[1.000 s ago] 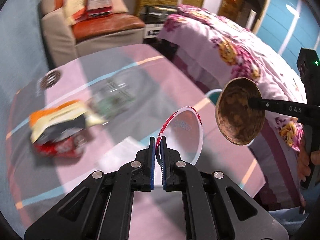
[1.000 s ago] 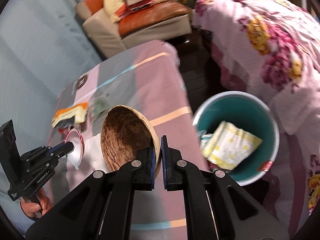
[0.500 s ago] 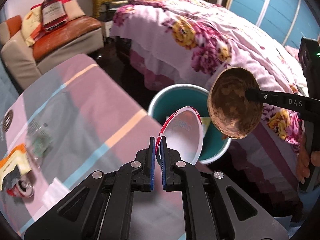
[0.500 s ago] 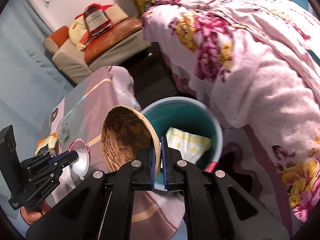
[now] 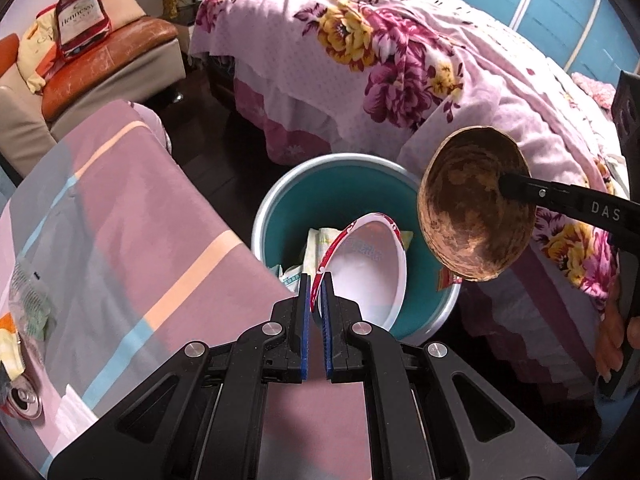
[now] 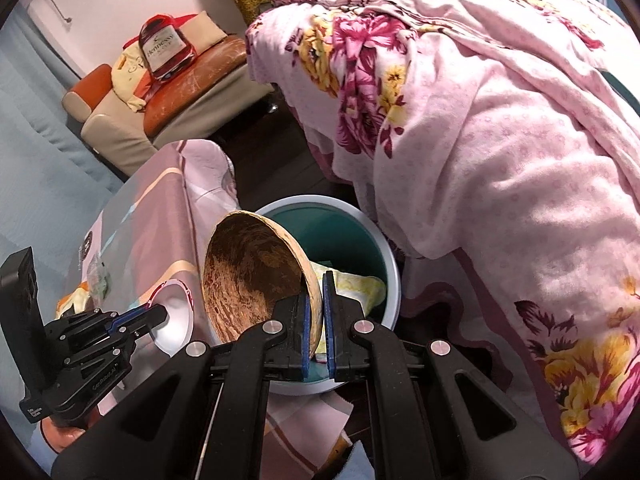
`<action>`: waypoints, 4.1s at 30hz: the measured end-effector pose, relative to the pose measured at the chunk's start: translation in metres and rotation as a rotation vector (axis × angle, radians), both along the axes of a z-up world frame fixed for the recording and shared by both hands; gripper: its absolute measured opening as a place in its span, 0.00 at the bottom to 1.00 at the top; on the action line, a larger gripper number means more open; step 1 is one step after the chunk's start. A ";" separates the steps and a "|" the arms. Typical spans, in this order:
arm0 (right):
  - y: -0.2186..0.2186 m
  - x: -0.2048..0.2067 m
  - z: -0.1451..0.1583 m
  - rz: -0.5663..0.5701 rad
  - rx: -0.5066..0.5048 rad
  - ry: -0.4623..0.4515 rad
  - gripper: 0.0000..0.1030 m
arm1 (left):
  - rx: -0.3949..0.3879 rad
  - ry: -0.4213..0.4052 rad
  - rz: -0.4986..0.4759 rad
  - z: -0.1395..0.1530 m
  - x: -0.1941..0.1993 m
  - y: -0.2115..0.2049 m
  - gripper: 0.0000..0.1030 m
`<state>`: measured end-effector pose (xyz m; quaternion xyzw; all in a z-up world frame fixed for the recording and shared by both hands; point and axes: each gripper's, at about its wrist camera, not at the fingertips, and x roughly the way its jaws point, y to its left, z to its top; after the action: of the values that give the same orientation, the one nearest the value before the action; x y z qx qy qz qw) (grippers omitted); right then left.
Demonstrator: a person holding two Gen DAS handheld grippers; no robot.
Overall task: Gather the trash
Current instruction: 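Carry both bowls over the wastebasket and open both tools to drop them, then move both open tools back toward the table, then grasp the white tissue with the right tool and lift it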
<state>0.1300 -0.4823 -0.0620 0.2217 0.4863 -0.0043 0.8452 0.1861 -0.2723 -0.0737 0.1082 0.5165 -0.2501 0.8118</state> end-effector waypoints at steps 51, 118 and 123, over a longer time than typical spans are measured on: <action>0.072 0.058 -0.014 0.111 -0.084 0.109 0.72 | -0.091 -0.031 0.200 0.006 0.009 0.104 0.89; 0.429 -0.006 -0.041 0.819 -0.372 0.097 0.50 | -0.117 -0.033 0.663 -0.011 -0.083 0.406 0.95; 0.431 -0.014 -0.035 0.823 -0.326 0.108 0.06 | -0.103 -0.047 0.645 -0.003 -0.082 0.396 0.95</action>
<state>0.1164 -0.0515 -0.0967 -0.1272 0.5705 0.2440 0.7738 0.1041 0.1232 -0.0770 -0.0966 0.4918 -0.0033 0.8653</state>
